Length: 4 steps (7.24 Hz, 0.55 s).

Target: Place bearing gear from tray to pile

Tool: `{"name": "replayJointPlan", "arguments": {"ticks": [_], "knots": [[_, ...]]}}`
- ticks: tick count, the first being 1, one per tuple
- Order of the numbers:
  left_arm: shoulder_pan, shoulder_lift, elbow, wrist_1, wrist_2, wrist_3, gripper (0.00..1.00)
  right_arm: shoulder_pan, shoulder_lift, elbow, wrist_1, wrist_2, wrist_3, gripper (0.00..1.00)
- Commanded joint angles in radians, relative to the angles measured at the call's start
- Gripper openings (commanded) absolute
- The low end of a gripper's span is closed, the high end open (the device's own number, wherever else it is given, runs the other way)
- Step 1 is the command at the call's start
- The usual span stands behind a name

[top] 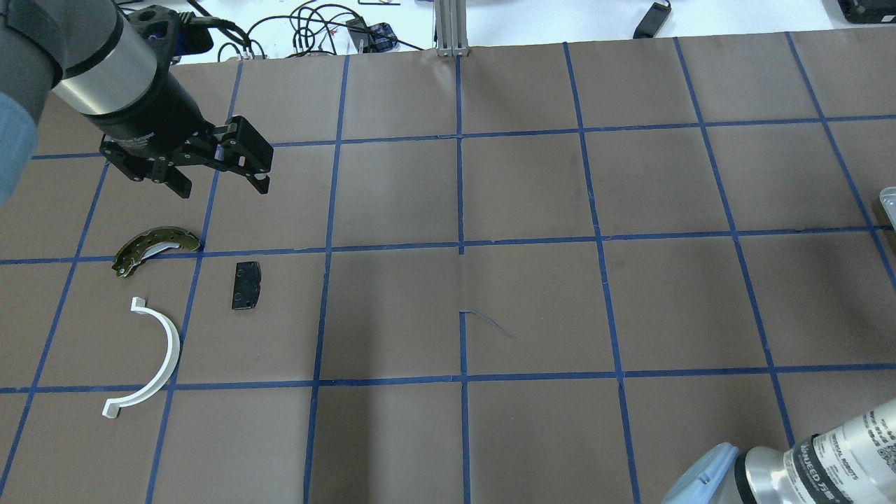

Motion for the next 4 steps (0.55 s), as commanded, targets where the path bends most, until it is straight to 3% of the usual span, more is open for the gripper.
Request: {"name": "replayJointPlan", "arguments": {"ticks": [1,4], "knots": [[-0.001,0.002,-0.001,0.0,0.0,0.001,1.0,0.001,0.028,-0.008,-0.017,-0.003,0.003,0.76],[0.002,0.005,-0.001,0.0,0.0,0.001,1.0,-0.001,0.03,-0.005,-0.008,-0.02,0.003,0.69]]}}
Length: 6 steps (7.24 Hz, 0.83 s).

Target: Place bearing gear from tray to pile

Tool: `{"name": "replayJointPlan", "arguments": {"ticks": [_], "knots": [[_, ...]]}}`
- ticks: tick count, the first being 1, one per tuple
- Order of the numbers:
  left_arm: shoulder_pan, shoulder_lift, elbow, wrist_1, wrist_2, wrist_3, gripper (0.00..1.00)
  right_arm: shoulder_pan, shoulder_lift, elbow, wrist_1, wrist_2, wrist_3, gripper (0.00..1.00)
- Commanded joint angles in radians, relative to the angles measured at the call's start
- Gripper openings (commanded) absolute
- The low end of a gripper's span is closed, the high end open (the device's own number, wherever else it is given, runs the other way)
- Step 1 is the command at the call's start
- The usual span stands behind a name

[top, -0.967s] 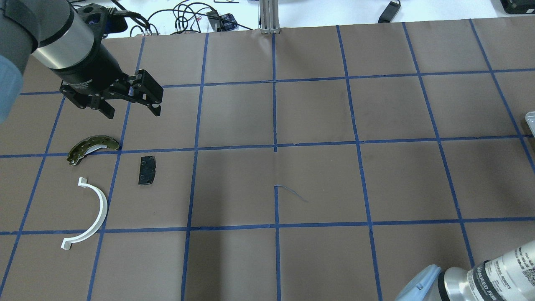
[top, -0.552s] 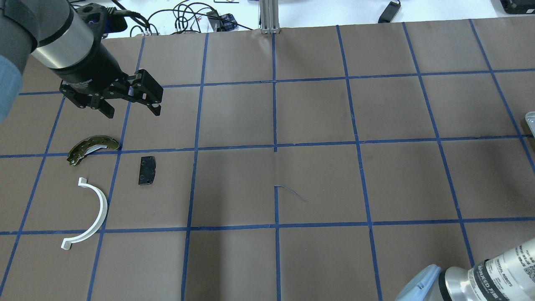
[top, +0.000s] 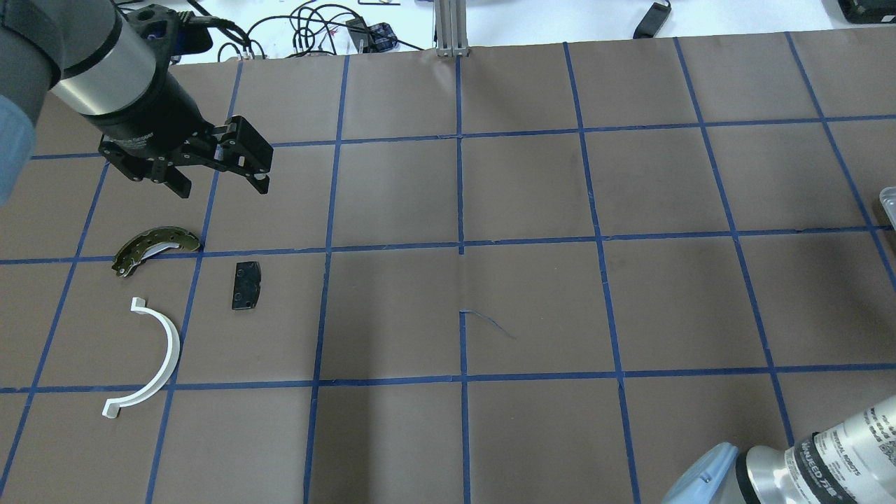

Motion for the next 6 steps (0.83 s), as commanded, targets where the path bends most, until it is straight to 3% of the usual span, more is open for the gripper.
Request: {"name": "replayJointPlan", "arguments": {"ticks": [1,4,6], "knots": [[0.002,0.002,0.001,0.0,0.0,0.0,1.0,0.001,-0.002,0.001,0.007,-0.01,0.0,0.67],[0.002,0.003,-0.002,0.0,0.0,0.0,1.0,-0.001,-0.002,0.003,0.008,-0.012,-0.001,0.6],[0.002,0.003,-0.002,0.0,0.0,0.0,1.0,-0.001,-0.002,0.001,0.008,-0.013,-0.001,0.36]]}}
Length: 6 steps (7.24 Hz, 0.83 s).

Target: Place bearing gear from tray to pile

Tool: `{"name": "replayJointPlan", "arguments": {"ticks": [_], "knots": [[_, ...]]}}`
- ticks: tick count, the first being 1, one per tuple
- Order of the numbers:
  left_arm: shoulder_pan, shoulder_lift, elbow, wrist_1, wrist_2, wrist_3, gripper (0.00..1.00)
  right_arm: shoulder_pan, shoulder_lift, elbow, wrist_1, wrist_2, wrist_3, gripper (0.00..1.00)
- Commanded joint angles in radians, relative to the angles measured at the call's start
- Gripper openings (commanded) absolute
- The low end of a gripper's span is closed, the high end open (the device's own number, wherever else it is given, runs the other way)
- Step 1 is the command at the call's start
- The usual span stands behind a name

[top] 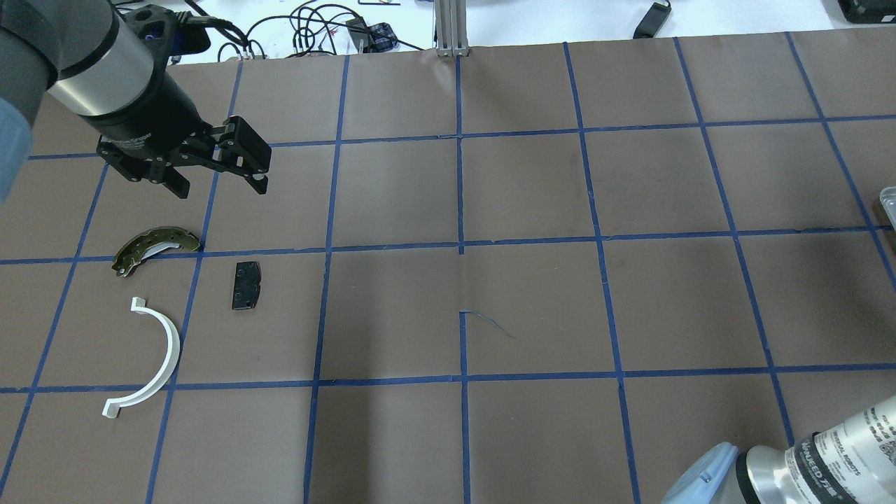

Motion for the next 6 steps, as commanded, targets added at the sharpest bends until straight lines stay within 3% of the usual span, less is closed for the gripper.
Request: {"name": "replayJointPlan", "arguments": {"ticks": [1,2,4,6], "knots": [[0.0,0.0,0.0,0.0,-0.002,0.0,1.0,0.0,0.0,-0.001,0.0,-0.001,0.0,0.19],[0.0,0.0,0.0,0.0,-0.003,0.0,1.0,0.0,0.0,-0.001,0.003,-0.001,0.0,0.0],[0.0,0.0,0.0,0.0,-0.003,0.0,1.0,0.0,-0.006,-0.005,0.018,-0.04,-0.003,0.0],[0.0,0.0,0.0,0.0,-0.003,0.0,1.0,0.014,-0.107,0.001,0.153,-0.037,0.001,0.0]]}}
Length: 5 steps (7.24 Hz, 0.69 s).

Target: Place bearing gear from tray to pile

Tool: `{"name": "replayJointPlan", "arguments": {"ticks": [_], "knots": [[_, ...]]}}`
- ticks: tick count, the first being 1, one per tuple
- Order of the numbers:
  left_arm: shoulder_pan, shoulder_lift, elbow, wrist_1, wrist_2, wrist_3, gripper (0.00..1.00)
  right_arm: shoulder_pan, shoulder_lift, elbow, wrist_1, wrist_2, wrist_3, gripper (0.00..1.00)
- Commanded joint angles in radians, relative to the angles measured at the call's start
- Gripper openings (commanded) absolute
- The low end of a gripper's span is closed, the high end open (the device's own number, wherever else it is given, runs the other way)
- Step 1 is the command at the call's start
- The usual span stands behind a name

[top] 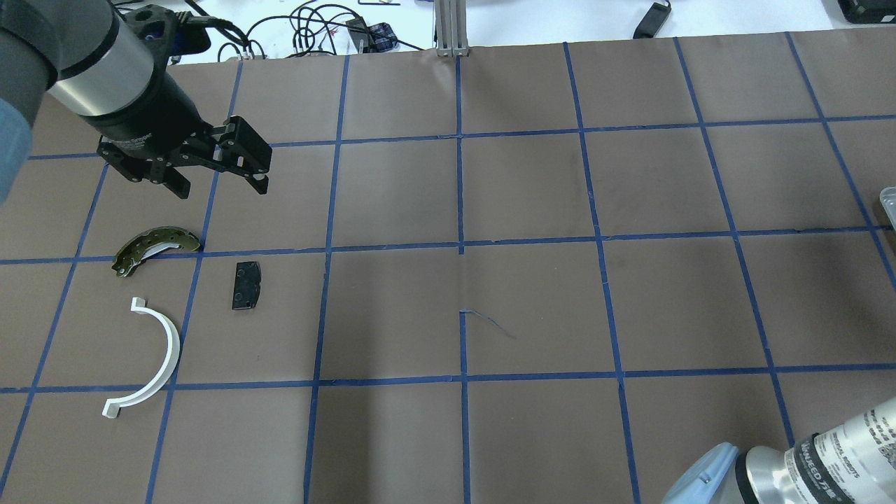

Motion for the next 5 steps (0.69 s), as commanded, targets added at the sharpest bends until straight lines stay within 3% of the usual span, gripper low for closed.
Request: {"name": "replayJointPlan", "arguments": {"ticks": [1,5], "knots": [[0.0,0.0,0.0,0.0,0.0,0.0,1.0,0.041,-0.118,0.005,0.167,0.013,0.053,0.0],[0.0,0.0,0.0,0.0,0.002,0.002,1.0,0.378,-0.212,0.013,0.281,0.015,0.325,0.0]]}}
